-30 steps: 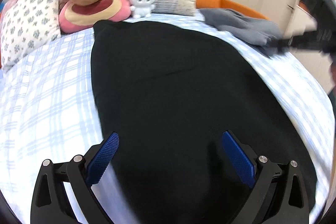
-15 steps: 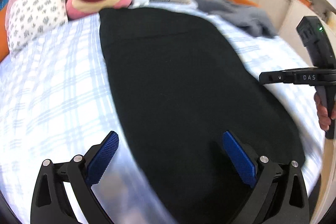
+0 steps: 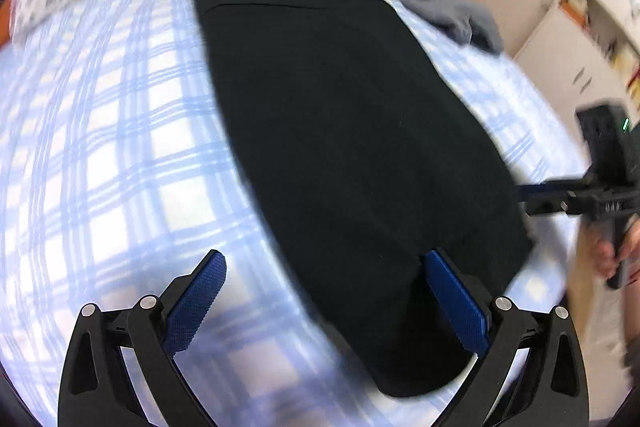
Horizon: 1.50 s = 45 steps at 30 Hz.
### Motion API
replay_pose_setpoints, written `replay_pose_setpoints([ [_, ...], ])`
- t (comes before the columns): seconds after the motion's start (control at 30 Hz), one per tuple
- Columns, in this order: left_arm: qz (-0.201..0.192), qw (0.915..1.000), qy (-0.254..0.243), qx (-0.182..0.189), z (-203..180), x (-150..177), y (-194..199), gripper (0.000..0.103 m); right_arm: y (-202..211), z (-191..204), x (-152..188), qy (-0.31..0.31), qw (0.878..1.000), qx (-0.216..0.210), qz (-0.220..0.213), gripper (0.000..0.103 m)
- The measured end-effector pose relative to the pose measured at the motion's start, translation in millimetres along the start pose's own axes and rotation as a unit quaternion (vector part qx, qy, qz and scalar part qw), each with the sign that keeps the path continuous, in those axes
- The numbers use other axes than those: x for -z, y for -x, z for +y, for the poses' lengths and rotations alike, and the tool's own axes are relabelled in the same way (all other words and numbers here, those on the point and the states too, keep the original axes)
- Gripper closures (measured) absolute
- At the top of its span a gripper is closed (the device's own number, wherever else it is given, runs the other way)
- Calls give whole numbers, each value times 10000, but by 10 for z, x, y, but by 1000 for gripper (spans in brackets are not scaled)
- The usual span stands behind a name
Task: Fold large clothes
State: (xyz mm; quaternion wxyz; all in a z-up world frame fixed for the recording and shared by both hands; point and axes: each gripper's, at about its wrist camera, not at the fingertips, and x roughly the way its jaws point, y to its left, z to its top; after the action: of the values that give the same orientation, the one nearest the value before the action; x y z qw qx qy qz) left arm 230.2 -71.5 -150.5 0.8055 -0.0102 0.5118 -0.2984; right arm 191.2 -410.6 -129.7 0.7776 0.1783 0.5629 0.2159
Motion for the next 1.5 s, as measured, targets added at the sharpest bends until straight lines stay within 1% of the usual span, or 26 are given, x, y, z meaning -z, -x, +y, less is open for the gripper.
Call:
replay_pose_setpoints([
  [0.03,12,9999,156,46,81,7,87,2,64,-38,13,-73,9999,-81,-13,13],
  [0.13,181,9987,472,23,288,92,175,2,222,-226,45,-523,9976,-440,66,13],
  [0.23,520,9960,725,99,388,196,48,2,187,-384,63,-856,9938,-661,246,12],
  [0.3,465,9968,652,-39,345,236,38,2,81,-381,82,-934,9912,-847,407,12],
  [0.33,468,9967,661,-31,330,225,38,2,52,-388,55,-919,9905,-910,459,12],
  [0.4,500,9956,793,52,325,215,18,2,-33,-310,16,-838,9908,-926,531,12],
  [0.53,624,9939,906,12,258,188,20,2,-154,-199,-104,-731,9914,-864,652,12],
  [0.57,692,9933,930,-7,229,187,13,2,-181,-165,-124,-679,9920,-777,727,12],
  [0.6,825,9919,957,-162,190,196,1,2,-202,-169,-127,-639,9925,-688,783,12],
  [0.63,925,9904,999,-218,193,161,-24,2,-233,-139,-136,-608,9925,-616,863,12],
  [0.67,1094,9872,1137,-253,188,170,-40,2,-262,-109,-141,-590,9920,-592,951,11],
  [0.77,1574,9769,1442,-72,161,171,-72,2,-322,-30,-184,-518,9910,-563,1097,11],
  [0.8,1667,9743,1511,-45,159,170,-81,2,-326,-21,-197,-498,9909,-546,1122,11],
  [0.83,1816,9691,1668,61,151,173,-95,2,-331,-18,-201,-514,9907,-573,1125,11],
  [0.87,1926,9627,1879,293,148,180,-118,2,-329,-47,-212,-567,9901,-622,1123,11],
  [0.9,1915,9565,2120,596,141,183,-133,2,-327,-82,-218,-606,9897,-680,1107,11],
  [0.93,1859,9540,2213,797,100,185,-168,2,-322,-85,-205,-618,9895,-710,1096,12],
  [1.0,1673,9536,2222,1150,18,134,-227,2,-306,-117,-169,-638,9895,-785,1036,11],
  [1.03,1609,9528,2249,1252,-2,123,-263,2,-313,-119,-166,-646,9895,-809,1013,11],
  [1.1,1621,9502,2333,1285,-30,122,-383,2,-298,-136,-156,-658,9892,-869,975,11],
  [1.2,1639,9513,2329,1180,-14,163,-425,2,-266,-185,-140,-691,9886,-948,947,12],
  [1.23,1598,9514,2328,1227,-24,160,-409,2,-251,-201,-143,-708,9880,-998,938,13],
  [1.3,1537,9499,2304,1451,-36,170,-380,2,-239,-232,-148,-781,9856,-1188,917,21],
  [1.37,1470,9484,2304,1607,-14,176,-321,2,-225,-231,-155,-780,9851,-1239,901,29],
  [1.47,1367,9486,2275,1724,-46,134,-272,2,-196,-233,-187,-831,9811,-1499,898,32],
  [1.5,1336,9487,2257,1765,-55,128,-251,2,-183,-231,-194,-812,9820,-1457,883,32],
])
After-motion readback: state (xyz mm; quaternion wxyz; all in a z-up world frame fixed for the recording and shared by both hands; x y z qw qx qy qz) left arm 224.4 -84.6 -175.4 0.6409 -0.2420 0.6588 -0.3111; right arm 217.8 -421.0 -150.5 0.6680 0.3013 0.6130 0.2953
